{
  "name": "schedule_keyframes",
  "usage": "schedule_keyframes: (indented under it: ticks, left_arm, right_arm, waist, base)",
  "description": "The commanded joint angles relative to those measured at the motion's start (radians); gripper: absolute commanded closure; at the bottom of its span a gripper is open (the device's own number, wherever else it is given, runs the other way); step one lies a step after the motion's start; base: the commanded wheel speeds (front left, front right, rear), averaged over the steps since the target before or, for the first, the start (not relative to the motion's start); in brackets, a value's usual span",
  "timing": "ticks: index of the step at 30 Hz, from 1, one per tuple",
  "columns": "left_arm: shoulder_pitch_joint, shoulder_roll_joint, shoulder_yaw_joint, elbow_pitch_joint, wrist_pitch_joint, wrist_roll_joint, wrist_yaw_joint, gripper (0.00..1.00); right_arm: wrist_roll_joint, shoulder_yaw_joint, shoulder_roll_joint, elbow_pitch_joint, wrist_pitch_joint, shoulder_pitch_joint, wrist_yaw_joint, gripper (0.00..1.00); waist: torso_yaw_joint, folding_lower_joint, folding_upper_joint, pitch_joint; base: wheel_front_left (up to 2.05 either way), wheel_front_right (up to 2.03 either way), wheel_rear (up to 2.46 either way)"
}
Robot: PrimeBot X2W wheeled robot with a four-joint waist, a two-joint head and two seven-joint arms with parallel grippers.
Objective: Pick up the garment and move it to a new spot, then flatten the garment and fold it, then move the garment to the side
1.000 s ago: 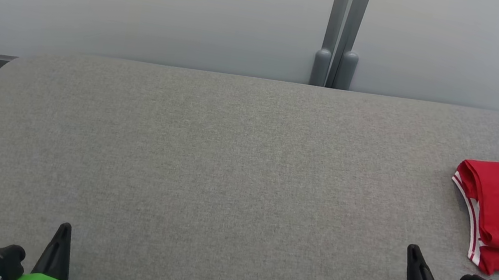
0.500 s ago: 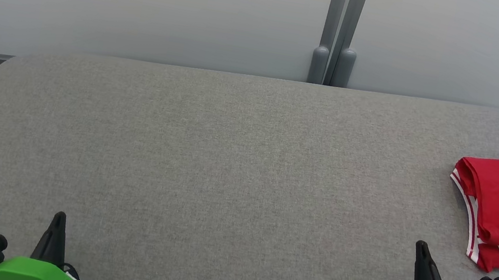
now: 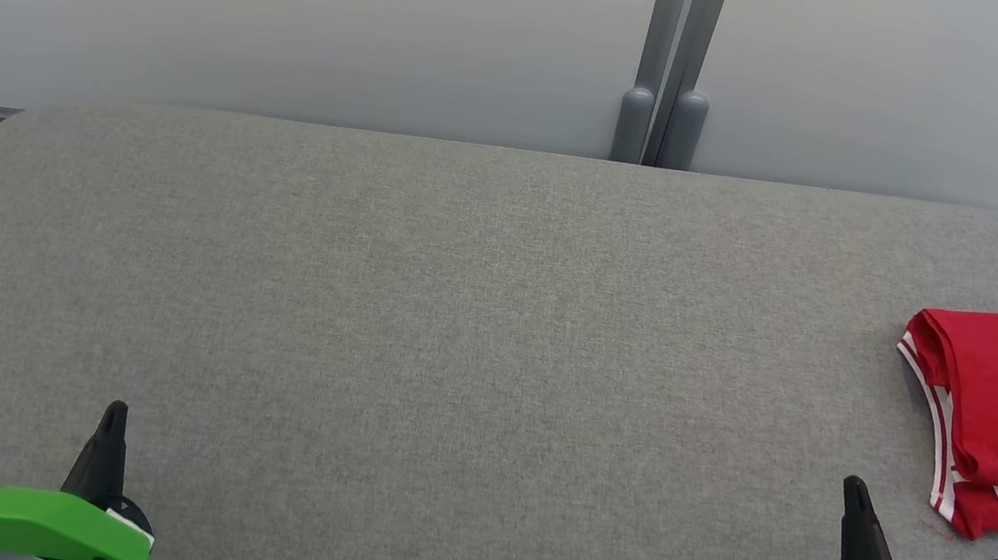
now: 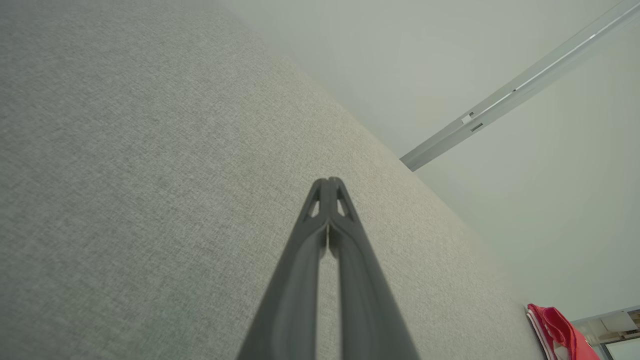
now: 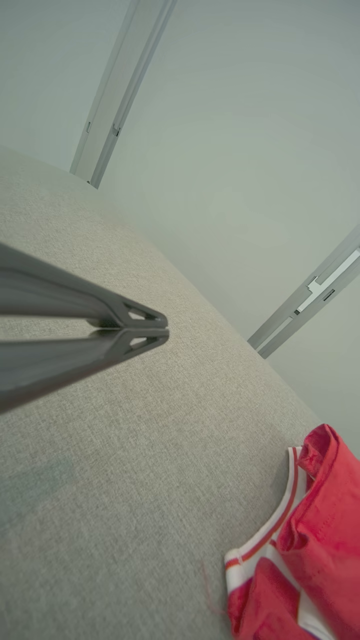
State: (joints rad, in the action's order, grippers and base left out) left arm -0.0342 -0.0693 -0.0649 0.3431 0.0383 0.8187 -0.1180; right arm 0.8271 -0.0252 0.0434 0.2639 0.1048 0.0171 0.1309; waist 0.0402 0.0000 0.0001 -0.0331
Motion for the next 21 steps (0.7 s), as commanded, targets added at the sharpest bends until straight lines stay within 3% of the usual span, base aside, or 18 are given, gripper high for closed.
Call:
schedule_keyframes:
  ticks: [1, 21]
  left_arm:
    - [-0.033, 0.001, -0.009, -0.015, -0.010, 0.040, -0.004, 1.00]
    - [-0.070, 0.006, -0.037, -0.021, -0.089, 0.271, -0.008, 1.00]
  right_arm:
    - [0.042, -0.005, 0.005, -0.020, -0.007, 0.020, 0.000, 1.00]
    - [0.278, -0.017, 0.007, -0.044, -0.041, 0.022, 0.000, 1.00]
  waist:
    - [-0.001, 0.0000, -0.0001, 0.001]
    - [-0.010, 0.0000, -0.0001, 0.009]
  base:
    - [0.00, 0.00, 0.00]
    - [0.00, 0.00, 0.00]
